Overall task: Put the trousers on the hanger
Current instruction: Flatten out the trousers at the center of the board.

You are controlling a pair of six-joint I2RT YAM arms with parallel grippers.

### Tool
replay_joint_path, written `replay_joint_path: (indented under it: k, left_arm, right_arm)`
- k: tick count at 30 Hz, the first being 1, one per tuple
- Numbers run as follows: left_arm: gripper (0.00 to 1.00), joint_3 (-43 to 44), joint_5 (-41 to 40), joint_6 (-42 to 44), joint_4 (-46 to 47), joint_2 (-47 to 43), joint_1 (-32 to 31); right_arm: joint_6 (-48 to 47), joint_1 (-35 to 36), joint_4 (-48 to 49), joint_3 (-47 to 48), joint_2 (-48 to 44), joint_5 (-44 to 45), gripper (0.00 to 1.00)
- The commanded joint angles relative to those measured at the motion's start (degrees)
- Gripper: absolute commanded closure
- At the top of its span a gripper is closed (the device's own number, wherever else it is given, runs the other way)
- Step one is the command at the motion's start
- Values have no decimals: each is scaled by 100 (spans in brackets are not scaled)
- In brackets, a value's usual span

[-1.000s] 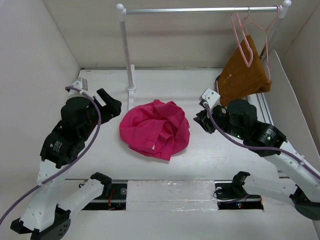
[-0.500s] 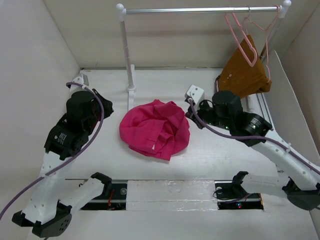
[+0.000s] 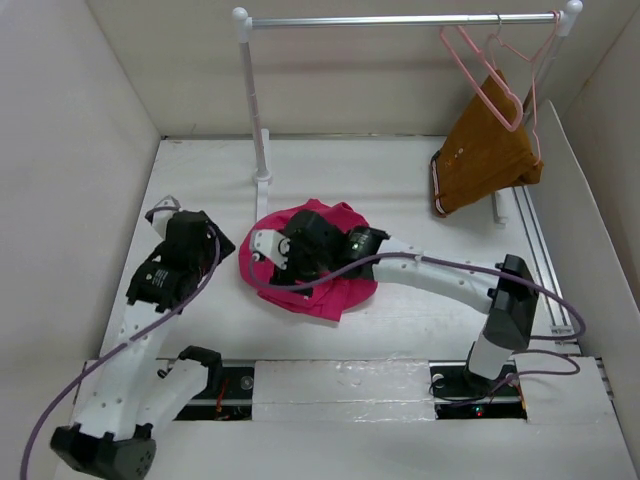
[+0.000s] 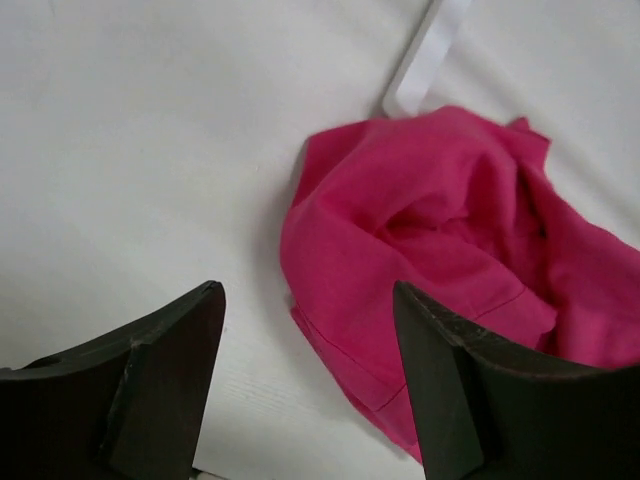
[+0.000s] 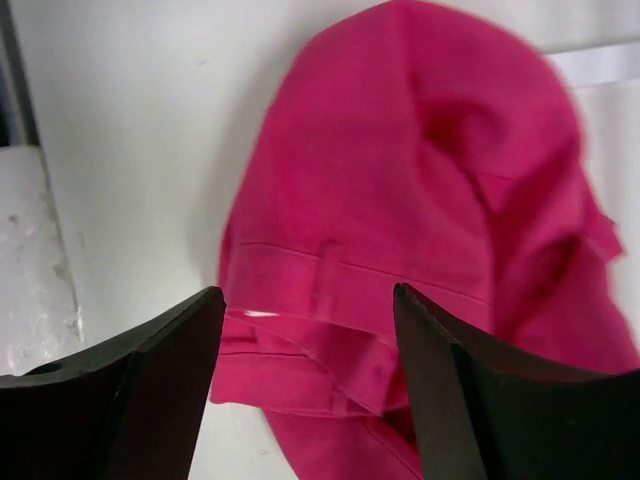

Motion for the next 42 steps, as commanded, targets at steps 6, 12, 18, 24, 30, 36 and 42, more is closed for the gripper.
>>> replay_joint_path:
  k: [6,12,18,24,30,36,42]
  left_arm:
    - [32,-348,2436,1042,1369,443,2685]
    - [27,-1048,3574,955,1437,498,2765]
    - [27,-1797,3948,742,1203,-155,2703]
    - [29,-2043,3912,453,1219,-321,2703]
    - [29,-1991,4017,488,1359,-190,2703]
    - [20,-2192,4386,242,2017,-93,2527]
    - [20,-2404,4888,251,2782,459,2074]
  right_arm:
    - [-457,195,672,-778,37,-250,22]
    - [-388,195,967,-629,688,409,23]
    - [-351,195,797,10,1258,489,24]
    - [52,195,1215,-461,989,1006,91]
    - [-210,-138,200,983,258,1850,100]
    - [-193,-1491,-761,2350,-427,2019,100]
    - [-150,-2238,-875,2877,-1034,1948,100]
